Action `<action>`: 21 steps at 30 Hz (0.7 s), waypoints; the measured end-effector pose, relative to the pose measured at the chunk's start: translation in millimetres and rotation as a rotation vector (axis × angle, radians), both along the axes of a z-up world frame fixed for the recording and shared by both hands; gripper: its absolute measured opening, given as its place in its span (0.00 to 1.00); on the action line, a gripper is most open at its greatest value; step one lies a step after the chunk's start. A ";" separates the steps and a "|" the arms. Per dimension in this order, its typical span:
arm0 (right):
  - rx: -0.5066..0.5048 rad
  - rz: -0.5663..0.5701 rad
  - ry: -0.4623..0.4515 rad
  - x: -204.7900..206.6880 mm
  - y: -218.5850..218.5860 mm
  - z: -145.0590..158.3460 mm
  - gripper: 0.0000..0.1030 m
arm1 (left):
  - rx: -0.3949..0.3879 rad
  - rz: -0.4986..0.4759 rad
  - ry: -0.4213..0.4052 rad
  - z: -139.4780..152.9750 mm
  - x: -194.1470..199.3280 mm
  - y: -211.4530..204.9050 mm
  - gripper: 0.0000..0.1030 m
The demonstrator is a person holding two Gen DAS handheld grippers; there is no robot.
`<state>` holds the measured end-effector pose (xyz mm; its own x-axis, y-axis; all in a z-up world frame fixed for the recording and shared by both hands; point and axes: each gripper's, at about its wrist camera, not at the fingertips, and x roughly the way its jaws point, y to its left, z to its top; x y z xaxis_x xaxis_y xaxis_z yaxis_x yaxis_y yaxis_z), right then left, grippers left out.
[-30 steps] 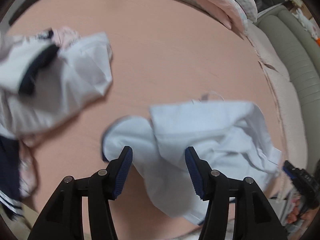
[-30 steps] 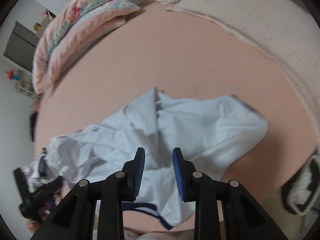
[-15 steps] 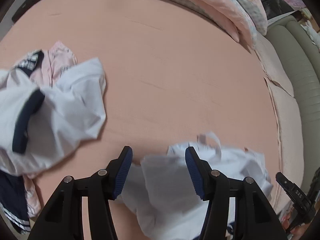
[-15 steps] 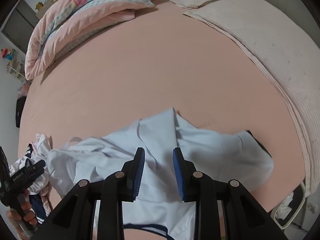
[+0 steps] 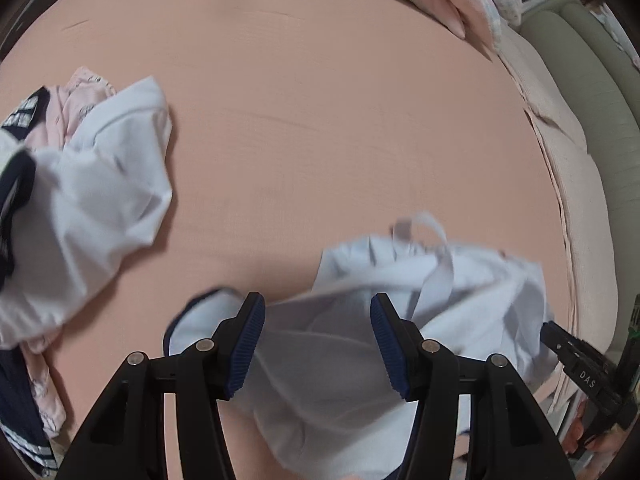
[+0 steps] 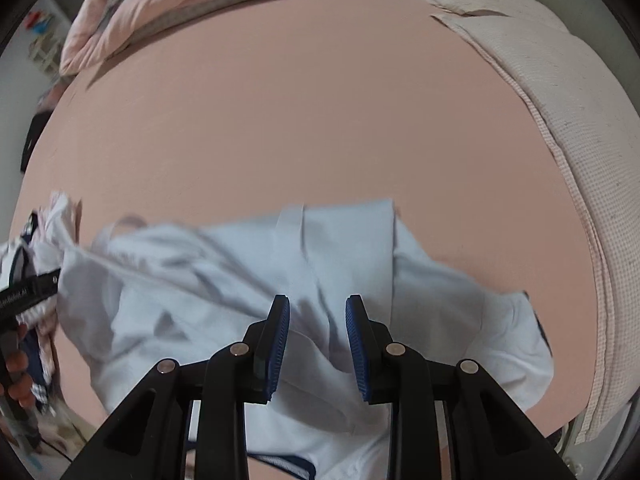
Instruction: Fold clothes
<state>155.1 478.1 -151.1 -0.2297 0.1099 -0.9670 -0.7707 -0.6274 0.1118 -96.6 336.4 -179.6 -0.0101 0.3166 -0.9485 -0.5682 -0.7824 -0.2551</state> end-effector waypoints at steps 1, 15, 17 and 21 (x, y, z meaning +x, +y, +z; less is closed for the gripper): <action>-0.007 0.010 -0.005 3.3 -4.4 -1.4 0.27 | -0.008 -0.008 0.003 -1.3 5.3 -4.6 0.50; -0.067 -0.055 0.017 56.8 -26.7 -8.6 0.35 | -0.008 0.008 -0.065 -26.7 38.8 -62.1 0.51; -0.071 -0.073 0.012 65.0 -26.7 -10.7 0.48 | -0.012 0.006 -0.065 -28.1 40.5 -66.7 0.51; -0.093 -0.128 0.059 82.4 -24.7 -10.3 0.49 | -0.012 0.017 -0.050 -26.3 42.7 -75.4 0.51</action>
<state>237.5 453.4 -161.4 -0.2760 0.0529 -0.9597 -0.8340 -0.5095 0.2118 -53.8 261.0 -205.9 0.0324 0.3051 -0.9518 -0.5413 -0.7952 -0.2733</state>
